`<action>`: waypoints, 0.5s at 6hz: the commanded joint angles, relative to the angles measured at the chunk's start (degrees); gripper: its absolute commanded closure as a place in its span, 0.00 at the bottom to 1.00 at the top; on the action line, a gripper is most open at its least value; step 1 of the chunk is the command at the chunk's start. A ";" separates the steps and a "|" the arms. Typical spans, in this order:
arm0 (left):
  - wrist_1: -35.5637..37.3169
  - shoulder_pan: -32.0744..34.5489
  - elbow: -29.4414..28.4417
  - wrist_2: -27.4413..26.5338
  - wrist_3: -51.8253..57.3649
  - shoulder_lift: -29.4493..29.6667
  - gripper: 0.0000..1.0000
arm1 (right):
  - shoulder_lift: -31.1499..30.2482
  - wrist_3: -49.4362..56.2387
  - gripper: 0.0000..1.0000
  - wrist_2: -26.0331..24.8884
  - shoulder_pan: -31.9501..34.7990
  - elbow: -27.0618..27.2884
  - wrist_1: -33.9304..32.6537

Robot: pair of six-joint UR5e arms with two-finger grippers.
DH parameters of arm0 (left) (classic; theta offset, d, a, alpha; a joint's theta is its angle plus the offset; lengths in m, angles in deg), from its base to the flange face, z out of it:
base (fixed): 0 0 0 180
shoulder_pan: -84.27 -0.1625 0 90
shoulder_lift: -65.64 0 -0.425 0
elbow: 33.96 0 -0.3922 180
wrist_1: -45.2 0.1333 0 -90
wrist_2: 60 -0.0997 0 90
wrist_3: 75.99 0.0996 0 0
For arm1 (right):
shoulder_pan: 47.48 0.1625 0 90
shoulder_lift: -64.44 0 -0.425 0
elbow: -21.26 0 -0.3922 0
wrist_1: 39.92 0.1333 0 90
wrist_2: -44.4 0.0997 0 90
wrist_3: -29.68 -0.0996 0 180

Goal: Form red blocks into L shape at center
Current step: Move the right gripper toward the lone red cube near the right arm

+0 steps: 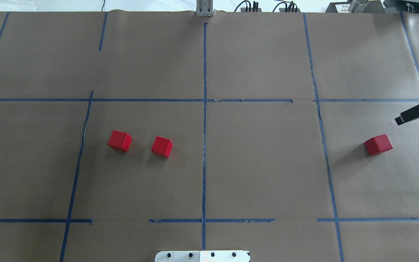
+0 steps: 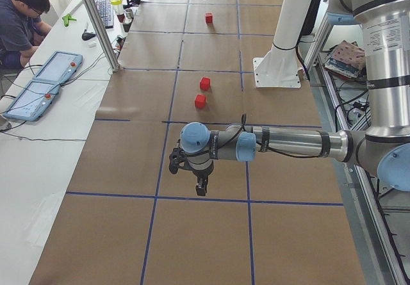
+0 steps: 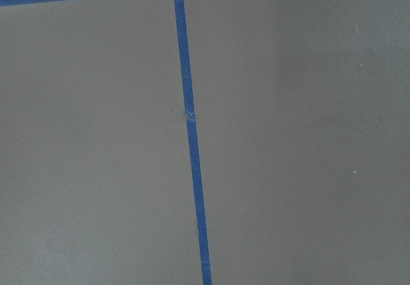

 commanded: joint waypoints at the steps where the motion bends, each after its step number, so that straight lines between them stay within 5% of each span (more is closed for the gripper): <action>1: 0.00 0.00 0.00 -0.04 -0.05 0.00 0.00 | -0.33 -6.87 0.00 -4.83 -6.61 -1.33 3.46; 3: 0.00 0.00 0.00 -0.04 -0.05 0.00 0.00 | -0.33 -7.24 0.00 -5.20 -9.35 -3.26 3.46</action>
